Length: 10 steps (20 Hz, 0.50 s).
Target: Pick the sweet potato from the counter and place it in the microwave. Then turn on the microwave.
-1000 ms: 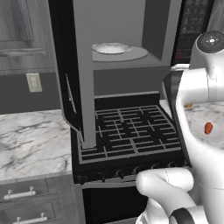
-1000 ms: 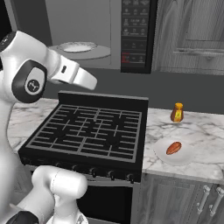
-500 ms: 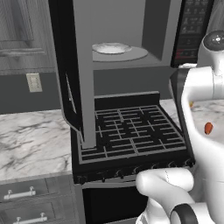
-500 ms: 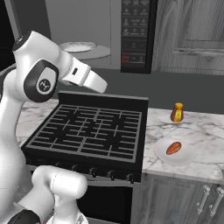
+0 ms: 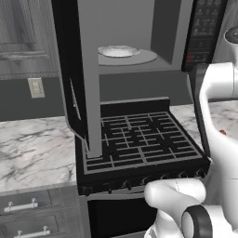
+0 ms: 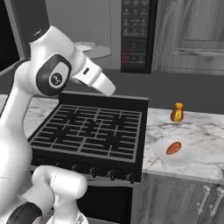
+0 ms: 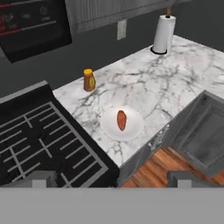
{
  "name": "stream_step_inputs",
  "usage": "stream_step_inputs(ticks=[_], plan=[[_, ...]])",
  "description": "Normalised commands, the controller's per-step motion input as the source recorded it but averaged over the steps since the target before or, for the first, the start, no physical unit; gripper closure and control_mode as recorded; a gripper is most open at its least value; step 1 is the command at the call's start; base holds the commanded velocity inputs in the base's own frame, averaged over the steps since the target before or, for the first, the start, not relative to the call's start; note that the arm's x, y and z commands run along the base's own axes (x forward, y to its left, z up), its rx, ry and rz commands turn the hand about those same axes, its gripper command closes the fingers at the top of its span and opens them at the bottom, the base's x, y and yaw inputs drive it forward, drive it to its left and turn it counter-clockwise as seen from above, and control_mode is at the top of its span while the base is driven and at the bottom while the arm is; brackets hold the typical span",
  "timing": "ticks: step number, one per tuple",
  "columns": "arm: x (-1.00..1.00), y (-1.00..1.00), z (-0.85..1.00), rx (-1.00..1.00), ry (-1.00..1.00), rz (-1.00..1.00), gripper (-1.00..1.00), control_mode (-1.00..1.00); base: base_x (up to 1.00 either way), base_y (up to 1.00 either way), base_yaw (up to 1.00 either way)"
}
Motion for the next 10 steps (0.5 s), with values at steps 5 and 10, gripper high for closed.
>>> stream_step_inputs(ticks=[5, 10], plan=[[0.08, -0.24, -0.03, 0.11, 0.05, -0.09, -1.00, -1.00, 0.00, 0.00, 0.00], [0.11, -0.27, -0.17, 0.06, 0.03, -0.10, -1.00, -1.00, 0.00, 0.00, 0.00]])
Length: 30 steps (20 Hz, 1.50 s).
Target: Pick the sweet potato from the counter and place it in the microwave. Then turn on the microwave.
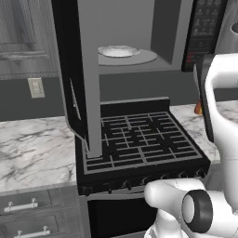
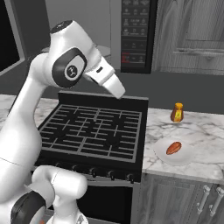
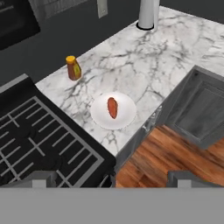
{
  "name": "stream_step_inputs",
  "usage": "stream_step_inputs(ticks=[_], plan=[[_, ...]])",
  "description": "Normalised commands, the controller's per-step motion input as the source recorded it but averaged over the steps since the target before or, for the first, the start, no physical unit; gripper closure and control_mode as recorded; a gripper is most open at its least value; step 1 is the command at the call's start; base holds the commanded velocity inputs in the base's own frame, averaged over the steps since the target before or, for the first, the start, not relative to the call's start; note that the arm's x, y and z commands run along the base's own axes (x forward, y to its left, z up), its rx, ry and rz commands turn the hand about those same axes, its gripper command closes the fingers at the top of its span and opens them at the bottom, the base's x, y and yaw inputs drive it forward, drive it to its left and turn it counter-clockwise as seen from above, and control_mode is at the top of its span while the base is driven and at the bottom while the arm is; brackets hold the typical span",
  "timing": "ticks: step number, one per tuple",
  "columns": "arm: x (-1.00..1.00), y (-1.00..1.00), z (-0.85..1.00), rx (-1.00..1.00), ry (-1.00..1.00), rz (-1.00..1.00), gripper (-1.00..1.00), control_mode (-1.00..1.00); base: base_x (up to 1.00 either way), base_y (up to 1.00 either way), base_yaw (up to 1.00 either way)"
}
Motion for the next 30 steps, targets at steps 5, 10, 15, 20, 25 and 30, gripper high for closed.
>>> stream_step_inputs(ticks=[5, 10, 15, 20, 25, 30], plan=[[0.10, -0.26, -0.27, 0.02, 0.00, -0.09, -1.00, -1.00, 0.00, 0.00, 0.00], [0.08, -0.23, -0.28, 0.00, -0.02, -0.07, -1.00, -1.00, 0.00, 0.00, 0.00], [0.11, -0.23, -0.23, 0.01, 0.00, -0.06, -1.00, -1.00, 0.00, 0.00, 0.00], [0.05, -0.26, -0.21, 0.02, 0.00, -0.05, -1.00, -1.00, 0.00, 0.00, 0.00], [0.00, -0.29, -0.13, 0.03, 0.01, -0.04, -1.00, -1.00, 0.00, 0.00, 0.00], [0.00, -0.20, -0.09, 0.04, 0.04, -0.02, -1.00, -1.00, 0.00, 0.00, 0.00]])
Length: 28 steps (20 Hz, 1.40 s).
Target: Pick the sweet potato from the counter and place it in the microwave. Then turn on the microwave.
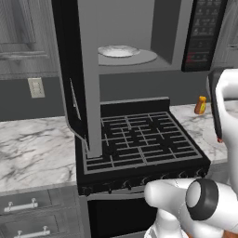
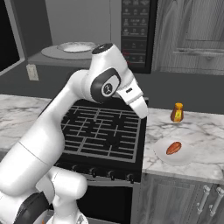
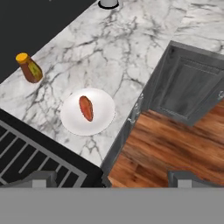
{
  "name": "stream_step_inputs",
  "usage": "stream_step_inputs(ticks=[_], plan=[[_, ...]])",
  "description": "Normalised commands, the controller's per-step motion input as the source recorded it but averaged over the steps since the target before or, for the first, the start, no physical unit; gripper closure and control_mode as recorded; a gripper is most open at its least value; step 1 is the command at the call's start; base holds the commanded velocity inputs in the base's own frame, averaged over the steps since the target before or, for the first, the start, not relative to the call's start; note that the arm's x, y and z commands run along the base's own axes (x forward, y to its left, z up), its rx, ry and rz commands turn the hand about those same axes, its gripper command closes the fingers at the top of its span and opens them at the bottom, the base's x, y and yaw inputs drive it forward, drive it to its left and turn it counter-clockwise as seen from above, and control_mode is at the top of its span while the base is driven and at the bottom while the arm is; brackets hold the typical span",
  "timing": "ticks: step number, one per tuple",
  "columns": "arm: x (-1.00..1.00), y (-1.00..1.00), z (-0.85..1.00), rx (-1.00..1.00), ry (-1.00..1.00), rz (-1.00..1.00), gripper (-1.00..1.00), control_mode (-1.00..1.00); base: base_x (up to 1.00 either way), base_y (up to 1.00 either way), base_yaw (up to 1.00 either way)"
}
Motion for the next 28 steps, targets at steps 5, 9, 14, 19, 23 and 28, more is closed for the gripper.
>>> stream_step_inputs(ticks=[5, 9, 14, 19, 23, 28], plan=[[0.01, -0.09, -0.10, 0.05, 0.04, 0.00, -1.00, -1.00, 0.00, 0.00, 0.00], [0.05, -0.04, -0.13, 0.05, 0.03, 0.00, -1.00, -1.00, 0.00, 0.00, 0.00], [0.07, -0.02, -0.11, 0.04, 0.01, 0.00, -1.00, -1.00, 0.00, 0.00, 0.00], [0.08, -0.01, -0.08, 0.03, 0.01, -0.01, -1.00, -1.00, 0.00, 0.00, 0.00], [0.13, 0.00, -0.12, 0.03, 0.01, 0.00, -1.00, -1.00, 0.00, 0.00, 0.00], [0.14, 0.00, -0.13, 0.03, 0.02, 0.00, -1.00, -1.00, 0.00, 0.00, 0.00]])
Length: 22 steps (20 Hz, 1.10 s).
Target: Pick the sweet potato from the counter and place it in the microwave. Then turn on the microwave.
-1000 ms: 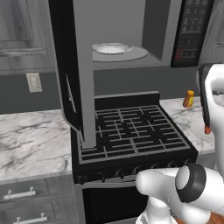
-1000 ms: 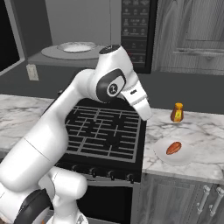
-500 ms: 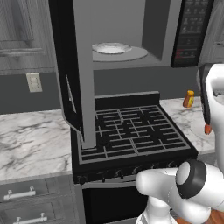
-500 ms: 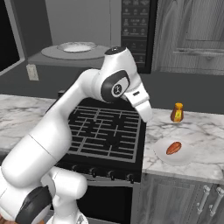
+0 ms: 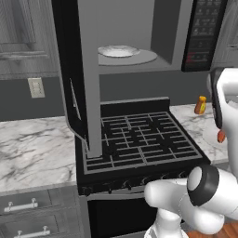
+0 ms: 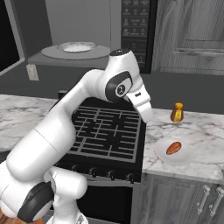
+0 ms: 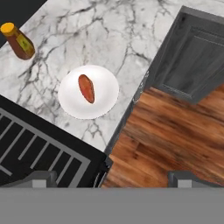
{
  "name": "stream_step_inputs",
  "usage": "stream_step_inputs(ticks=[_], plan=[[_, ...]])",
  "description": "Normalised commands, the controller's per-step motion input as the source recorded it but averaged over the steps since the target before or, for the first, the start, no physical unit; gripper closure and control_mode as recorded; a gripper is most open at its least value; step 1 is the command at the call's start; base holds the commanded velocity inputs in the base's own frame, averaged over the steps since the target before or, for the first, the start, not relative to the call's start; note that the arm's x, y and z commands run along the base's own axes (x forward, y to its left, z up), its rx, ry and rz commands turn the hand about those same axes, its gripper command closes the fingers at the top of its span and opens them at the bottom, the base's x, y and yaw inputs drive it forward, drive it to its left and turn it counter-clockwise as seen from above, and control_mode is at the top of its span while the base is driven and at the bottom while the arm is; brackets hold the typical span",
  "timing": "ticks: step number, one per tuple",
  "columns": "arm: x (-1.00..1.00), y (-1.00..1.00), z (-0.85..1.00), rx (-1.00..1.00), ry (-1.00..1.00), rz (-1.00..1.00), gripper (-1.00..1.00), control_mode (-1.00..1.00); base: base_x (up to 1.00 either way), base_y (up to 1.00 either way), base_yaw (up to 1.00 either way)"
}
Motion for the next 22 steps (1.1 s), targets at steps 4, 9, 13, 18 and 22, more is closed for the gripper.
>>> stream_step_inputs(ticks=[4, 9, 13, 18, 22], plan=[[0.13, 0.00, -0.12, 0.03, 0.02, 0.00, -1.00, -1.00, 0.00, 0.00, 0.00], [0.14, 0.00, -0.12, 0.03, 0.03, -0.01, -1.00, -1.00, 0.00, 0.00, 0.00], [0.15, 0.00, -0.10, 0.03, 0.03, -0.01, -1.00, -1.00, 0.00, 0.00, 0.00], [0.14, -0.01, -0.09, 0.03, 0.03, -0.02, -1.00, -1.00, 0.00, 0.00, 0.00], [0.14, -0.05, -0.09, 0.03, 0.03, -0.01, -1.00, -1.00, 0.00, 0.00, 0.00]])
